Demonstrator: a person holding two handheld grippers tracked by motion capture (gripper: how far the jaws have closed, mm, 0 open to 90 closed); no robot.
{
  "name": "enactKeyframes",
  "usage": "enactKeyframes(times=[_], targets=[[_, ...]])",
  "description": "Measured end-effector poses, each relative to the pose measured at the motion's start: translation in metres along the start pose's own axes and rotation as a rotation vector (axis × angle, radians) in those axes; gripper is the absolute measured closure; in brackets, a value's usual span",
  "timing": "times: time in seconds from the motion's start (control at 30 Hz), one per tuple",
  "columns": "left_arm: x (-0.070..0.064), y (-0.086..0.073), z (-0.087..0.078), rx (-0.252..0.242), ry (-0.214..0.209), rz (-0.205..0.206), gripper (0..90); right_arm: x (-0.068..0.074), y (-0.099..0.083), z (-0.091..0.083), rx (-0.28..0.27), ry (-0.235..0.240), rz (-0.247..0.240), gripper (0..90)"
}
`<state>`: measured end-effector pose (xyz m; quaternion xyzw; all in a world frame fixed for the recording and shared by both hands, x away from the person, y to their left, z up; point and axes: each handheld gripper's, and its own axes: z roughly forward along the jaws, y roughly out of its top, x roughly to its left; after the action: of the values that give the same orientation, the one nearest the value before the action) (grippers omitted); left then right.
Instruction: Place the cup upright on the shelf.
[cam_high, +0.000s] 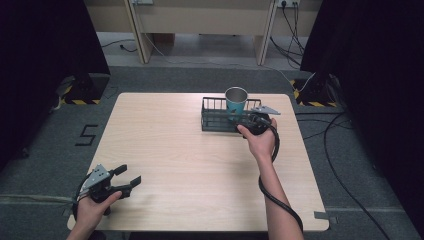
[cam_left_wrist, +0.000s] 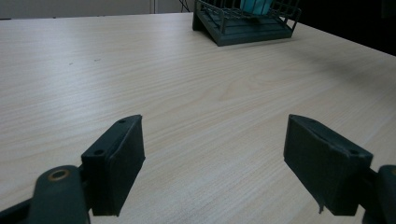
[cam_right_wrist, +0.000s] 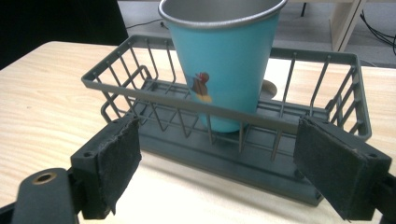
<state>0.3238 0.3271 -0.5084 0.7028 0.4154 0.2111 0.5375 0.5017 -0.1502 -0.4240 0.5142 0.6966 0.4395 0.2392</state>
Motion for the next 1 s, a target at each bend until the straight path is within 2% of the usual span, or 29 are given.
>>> enactKeyframes(times=[0.33,1.0], targets=[[0.0,0.0,0.0,0.004,0.0,0.002,19.8,0.001,-0.008,-0.009,0.003,0.022,-0.006,15.8],[0.0,0.0,0.0,0.001,0.005,0.003,19.8,-0.001,-0.022,-0.029,0.005,0.029,-0.016,15.9]])
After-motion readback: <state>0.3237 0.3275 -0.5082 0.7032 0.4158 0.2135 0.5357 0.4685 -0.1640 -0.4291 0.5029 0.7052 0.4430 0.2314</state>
